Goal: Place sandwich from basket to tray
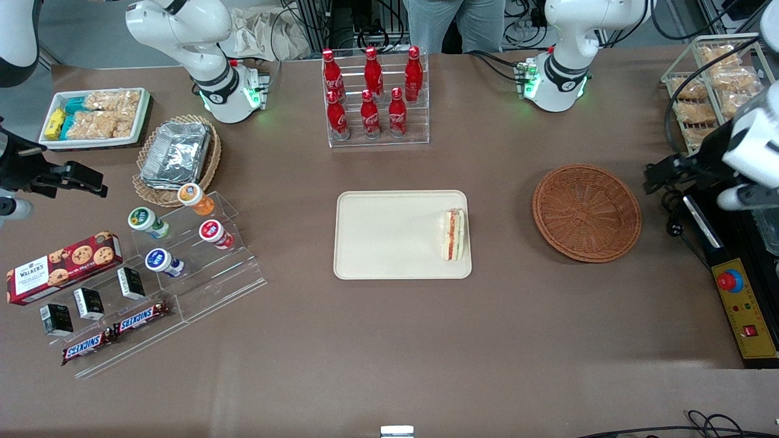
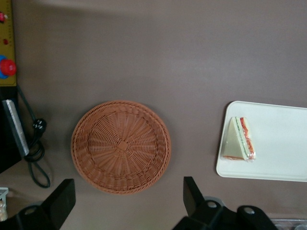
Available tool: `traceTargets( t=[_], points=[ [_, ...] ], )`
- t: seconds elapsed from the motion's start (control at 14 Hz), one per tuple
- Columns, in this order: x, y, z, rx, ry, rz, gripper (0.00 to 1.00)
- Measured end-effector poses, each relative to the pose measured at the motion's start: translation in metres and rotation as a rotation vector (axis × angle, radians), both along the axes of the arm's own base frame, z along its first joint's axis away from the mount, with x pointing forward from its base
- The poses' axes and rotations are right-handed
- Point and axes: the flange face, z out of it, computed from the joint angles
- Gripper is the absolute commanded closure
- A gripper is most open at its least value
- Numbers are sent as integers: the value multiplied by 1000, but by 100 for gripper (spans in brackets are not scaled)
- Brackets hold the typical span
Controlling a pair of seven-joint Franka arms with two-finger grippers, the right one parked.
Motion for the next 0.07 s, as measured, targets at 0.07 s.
traceTargets(
  t=[0.07],
  points=[
    [-10, -1, 5, -1, -5, -2, 0]
  ],
)
